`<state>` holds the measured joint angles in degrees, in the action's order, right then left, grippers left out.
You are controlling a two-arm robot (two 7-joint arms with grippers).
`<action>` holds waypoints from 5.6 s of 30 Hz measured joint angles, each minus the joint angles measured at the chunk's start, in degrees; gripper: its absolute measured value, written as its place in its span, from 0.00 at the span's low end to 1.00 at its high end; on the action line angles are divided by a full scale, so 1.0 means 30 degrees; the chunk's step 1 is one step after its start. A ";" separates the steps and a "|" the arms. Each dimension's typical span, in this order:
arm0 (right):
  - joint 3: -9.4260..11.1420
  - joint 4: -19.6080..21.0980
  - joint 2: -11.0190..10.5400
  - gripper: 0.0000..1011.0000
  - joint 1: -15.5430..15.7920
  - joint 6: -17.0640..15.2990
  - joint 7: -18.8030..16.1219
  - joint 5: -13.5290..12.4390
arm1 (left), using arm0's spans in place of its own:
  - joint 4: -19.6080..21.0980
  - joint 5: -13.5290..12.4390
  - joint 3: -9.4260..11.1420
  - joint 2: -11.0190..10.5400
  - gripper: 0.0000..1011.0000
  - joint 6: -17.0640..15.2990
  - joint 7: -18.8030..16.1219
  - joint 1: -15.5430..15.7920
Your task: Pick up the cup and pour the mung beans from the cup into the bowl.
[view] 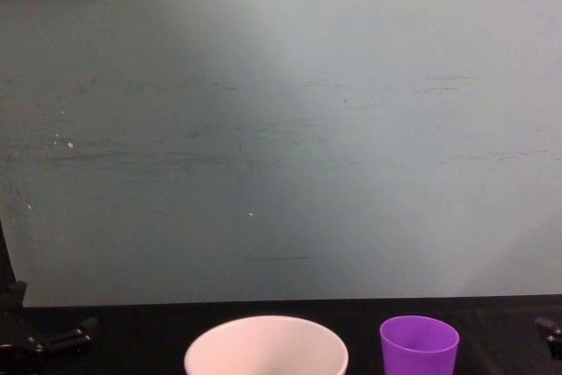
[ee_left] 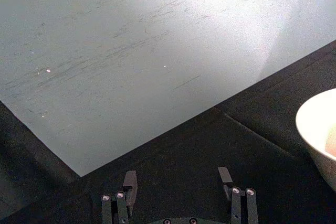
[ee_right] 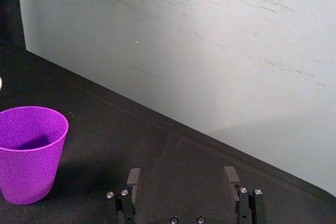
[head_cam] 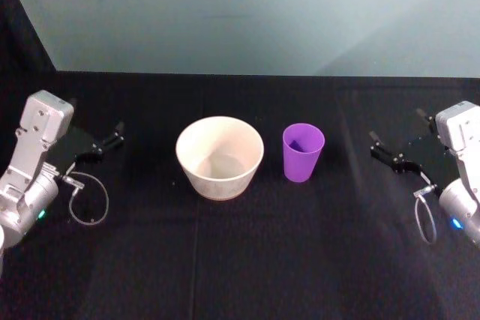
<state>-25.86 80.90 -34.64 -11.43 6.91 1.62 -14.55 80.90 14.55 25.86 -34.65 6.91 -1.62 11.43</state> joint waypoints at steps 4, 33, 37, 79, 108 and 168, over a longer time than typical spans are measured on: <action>0.0000 0.0000 0.0000 0.99 0.0000 0.0001 0.0000 0.0001 | 0.0000 0.0001 0.0000 -0.0001 0.99 0.0000 0.0000 0.0000; 0.0000 0.0000 0.0000 0.99 0.0000 0.0001 0.0000 0.0000 | 0.0000 0.0000 -0.0001 0.0000 0.99 0.0000 0.0000 0.0000; 0.0000 0.0000 0.0000 0.99 0.0000 0.0000 0.0000 0.0000 | 0.0000 0.0000 -0.0001 0.0000 0.99 0.0000 0.0000 0.0001; -0.0330 0.0408 0.2169 0.99 0.1505 0.0362 -0.3788 -0.1609 | 0.0001 0.0000 0.0000 0.0001 0.99 0.0000 0.0000 0.0000; 0.0114 -0.3682 0.5805 0.99 -0.1011 0.0870 -0.4714 -0.0964 | 0.0000 0.0000 0.0000 0.0000 0.99 0.0000 0.0000 -0.0001; 0.2276 0.2086 0.5105 0.71 0.0483 -0.2736 -0.5409 -0.0422 | -0.0001 0.0000 0.0000 0.0000 0.99 0.0000 0.0000 0.0001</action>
<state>-19.04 87.16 -19.33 -9.98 -1.30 -14.61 -15.82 80.90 14.55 25.86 -34.64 6.91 -1.62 11.43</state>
